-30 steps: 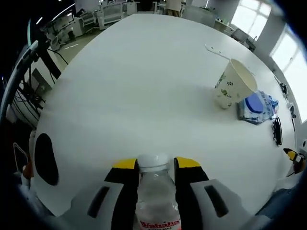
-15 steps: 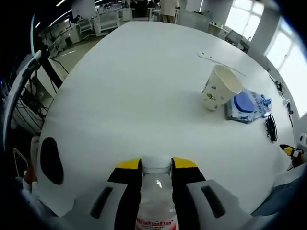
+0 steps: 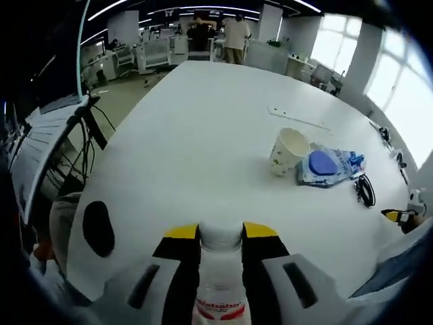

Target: Arrange the tabletop items into an orderly group along one side of the table until the central work area is clear of visible clutter.

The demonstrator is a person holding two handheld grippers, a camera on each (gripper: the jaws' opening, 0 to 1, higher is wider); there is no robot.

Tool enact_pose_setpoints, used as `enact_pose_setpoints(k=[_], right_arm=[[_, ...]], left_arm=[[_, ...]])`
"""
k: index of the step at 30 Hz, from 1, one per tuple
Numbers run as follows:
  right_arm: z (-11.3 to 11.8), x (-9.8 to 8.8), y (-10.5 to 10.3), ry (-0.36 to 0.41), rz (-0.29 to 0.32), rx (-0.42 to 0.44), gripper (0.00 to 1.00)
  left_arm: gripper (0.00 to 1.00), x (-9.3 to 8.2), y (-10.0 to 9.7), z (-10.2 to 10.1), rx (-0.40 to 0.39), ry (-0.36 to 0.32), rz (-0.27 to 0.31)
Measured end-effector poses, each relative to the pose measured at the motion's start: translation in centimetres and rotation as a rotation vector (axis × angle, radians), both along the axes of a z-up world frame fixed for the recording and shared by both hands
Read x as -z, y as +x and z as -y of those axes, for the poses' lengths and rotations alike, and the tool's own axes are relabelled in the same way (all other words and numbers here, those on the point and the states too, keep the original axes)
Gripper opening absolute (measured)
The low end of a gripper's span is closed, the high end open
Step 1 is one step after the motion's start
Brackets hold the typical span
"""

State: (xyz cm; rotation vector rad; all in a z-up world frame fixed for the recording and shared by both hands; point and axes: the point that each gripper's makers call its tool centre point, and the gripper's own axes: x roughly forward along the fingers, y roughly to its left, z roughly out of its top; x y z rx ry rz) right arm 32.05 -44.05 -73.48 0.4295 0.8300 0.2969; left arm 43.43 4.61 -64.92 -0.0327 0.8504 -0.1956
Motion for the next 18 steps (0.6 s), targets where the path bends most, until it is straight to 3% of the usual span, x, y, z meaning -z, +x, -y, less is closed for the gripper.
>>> enact_pose_setpoints(k=[8, 14, 18], right_arm=[[-0.1, -0.1, -0.1, 0.005, 0.004, -0.006, 0.50], [-0.4, -0.4, 0.0, 0.006, 0.013, -0.016, 0.50], [-0.2, -0.4, 0.0, 0.006, 0.015, -0.008, 0.50]], left_arm=[[0.20, -3.0, -1.2, -0.4, 0.034, 0.035, 0.099], [0.20, -4.1, 0.0, -0.3, 0.046, 0.076, 0.151], [0.20, -4.9, 2.3, 0.7, 0.060, 0.078, 0.195]])
